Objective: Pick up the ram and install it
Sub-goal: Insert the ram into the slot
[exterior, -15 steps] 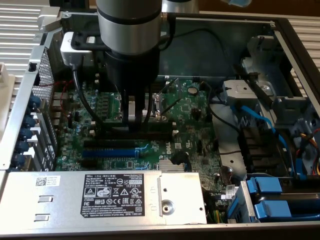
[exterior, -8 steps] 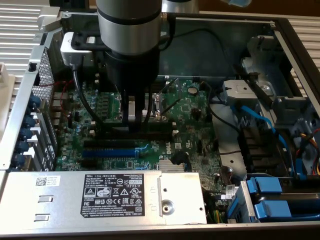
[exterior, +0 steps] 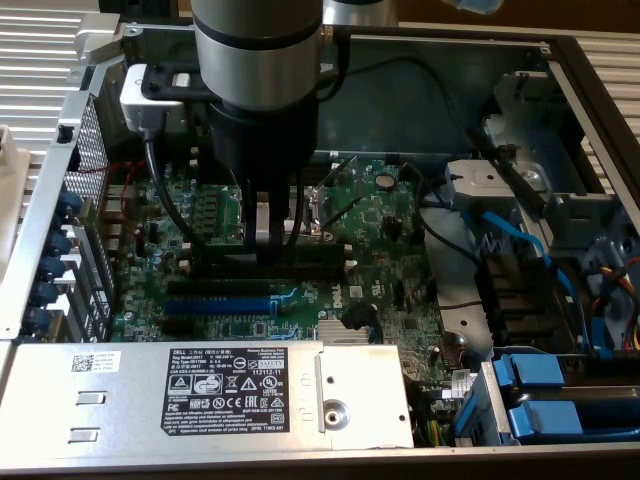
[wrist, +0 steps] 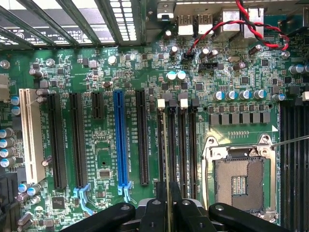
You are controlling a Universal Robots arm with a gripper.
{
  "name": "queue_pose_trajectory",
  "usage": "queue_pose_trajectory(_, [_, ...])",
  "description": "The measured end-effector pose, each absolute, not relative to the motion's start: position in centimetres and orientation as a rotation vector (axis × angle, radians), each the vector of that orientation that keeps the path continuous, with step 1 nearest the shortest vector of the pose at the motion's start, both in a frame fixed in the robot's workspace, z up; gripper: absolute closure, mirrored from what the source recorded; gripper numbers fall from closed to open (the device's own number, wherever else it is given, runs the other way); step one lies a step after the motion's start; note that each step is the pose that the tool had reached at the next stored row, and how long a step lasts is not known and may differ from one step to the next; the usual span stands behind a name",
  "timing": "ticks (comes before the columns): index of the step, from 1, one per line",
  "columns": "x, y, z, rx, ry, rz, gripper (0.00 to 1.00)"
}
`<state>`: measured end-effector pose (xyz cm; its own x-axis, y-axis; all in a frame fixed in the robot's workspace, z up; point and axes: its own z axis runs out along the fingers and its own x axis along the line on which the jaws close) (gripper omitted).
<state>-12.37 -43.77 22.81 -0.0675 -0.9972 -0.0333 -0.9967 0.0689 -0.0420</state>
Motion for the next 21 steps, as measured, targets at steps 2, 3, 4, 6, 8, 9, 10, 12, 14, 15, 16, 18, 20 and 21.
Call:
queue_pose_trajectory(2, [-12.38, -43.78, 22.81, -2.108, 2.257, -0.012, 0.85])
queue_pose_trajectory(3, [-12.38, -43.79, 22.81, -2.108, 2.257, -0.012, 0.85])
queue_pose_trajectory(4, [-12.41, -43.78, 22.81, -2.108, 2.257, -0.012, 0.85])
queue_pose_trajectory(6, [-12.42, -43.79, 22.81, -2.108, 2.257, -0.012, 0.85])
queue_pose_trajectory(8, [-12.42, -43.80, 22.80, -2.107, 2.258, -0.012, 0.85])
queue_pose_trajectory(9, [-12.42, -43.81, 22.78, -2.107, 2.258, -0.012, 0.85])
queue_pose_trajectory(10, [-12.42, -43.82, 22.78, -2.107, 2.258, -0.012, 0.85])
queue_pose_trajectory(12, [-12.42, -43.82, 22.76, -2.107, 2.258, -0.012, 0.85])
queue_pose_trajectory(14, [-12.42, -43.82, 22.75, -2.107, 2.258, -0.012, 0.85])
queue_pose_trajectory(15, [-12.41, -43.82, 22.74, -2.107, 2.258, -0.012, 0.85])
queue_pose_trajectory(16, [-12.39, -43.82, 22.74, -2.107, 2.258, -0.012, 0.85])
queue_pose_trajectory(18, [-12.33, -43.82, 22.73, -2.107, 2.258, -0.012, 0.85])
queue_pose_trajectory(20, [-12.31, -43.82, 22.73, -2.107, 2.258, -0.012, 0.85])
queue_pose_trajectory(21, [-12.30, -43.82, 22.73, -2.107, 2.258, -0.012, 0.85])
